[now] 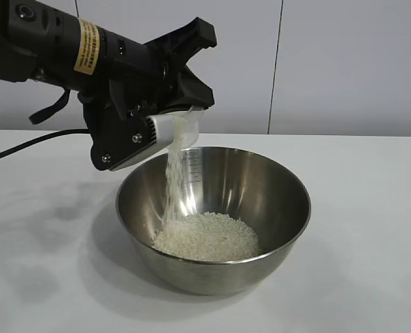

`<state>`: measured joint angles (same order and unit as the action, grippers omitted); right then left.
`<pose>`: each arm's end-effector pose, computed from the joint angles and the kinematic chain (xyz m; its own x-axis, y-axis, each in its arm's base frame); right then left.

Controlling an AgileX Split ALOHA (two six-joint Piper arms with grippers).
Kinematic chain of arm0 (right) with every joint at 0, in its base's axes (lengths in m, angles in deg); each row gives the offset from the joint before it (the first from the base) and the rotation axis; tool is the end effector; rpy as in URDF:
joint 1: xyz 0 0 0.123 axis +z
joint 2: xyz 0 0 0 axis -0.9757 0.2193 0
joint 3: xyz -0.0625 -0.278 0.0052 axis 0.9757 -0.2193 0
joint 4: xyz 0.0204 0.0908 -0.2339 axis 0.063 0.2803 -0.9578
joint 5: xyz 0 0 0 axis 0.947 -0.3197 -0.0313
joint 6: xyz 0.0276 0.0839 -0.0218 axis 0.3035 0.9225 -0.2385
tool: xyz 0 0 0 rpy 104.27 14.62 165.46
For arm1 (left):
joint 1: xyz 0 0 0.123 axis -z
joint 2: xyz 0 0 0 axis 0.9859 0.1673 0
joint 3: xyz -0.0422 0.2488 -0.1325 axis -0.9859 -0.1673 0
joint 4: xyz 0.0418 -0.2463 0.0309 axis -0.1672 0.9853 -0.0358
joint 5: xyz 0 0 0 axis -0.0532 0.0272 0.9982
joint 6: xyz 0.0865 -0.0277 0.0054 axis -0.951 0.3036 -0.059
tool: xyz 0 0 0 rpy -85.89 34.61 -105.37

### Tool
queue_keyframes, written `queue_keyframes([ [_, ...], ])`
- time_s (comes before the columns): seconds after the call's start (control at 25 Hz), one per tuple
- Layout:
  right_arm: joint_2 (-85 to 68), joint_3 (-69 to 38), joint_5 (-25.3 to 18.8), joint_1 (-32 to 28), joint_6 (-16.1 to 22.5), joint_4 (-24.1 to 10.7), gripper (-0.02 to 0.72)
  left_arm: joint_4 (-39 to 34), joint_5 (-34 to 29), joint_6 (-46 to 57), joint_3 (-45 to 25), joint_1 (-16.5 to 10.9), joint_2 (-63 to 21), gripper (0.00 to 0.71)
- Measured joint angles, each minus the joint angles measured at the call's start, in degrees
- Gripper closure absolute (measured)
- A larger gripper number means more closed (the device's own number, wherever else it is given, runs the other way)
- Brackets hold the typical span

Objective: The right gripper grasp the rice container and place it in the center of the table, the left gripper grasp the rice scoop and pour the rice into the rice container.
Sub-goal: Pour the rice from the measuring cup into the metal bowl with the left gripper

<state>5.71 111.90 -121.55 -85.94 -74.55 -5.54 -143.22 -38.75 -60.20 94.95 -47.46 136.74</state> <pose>-0.0047 0.0017 0.2668 -0.4830 0.0532 -0.8740 0.1307 0.9914 -0.0119 0.3000 -0.2303 0.2115 0.7077 0.1201 0.6962 -0.4672 -0.6596 0.5888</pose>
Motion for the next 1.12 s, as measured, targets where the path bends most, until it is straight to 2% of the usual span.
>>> queue_keyframes([
  [1.12, 0.0, 0.0, 0.1, 0.0, 0.0, 0.0, 0.064, -3.2, 0.1, -1.0, 0.0, 0.0, 0.0, 0.701],
])
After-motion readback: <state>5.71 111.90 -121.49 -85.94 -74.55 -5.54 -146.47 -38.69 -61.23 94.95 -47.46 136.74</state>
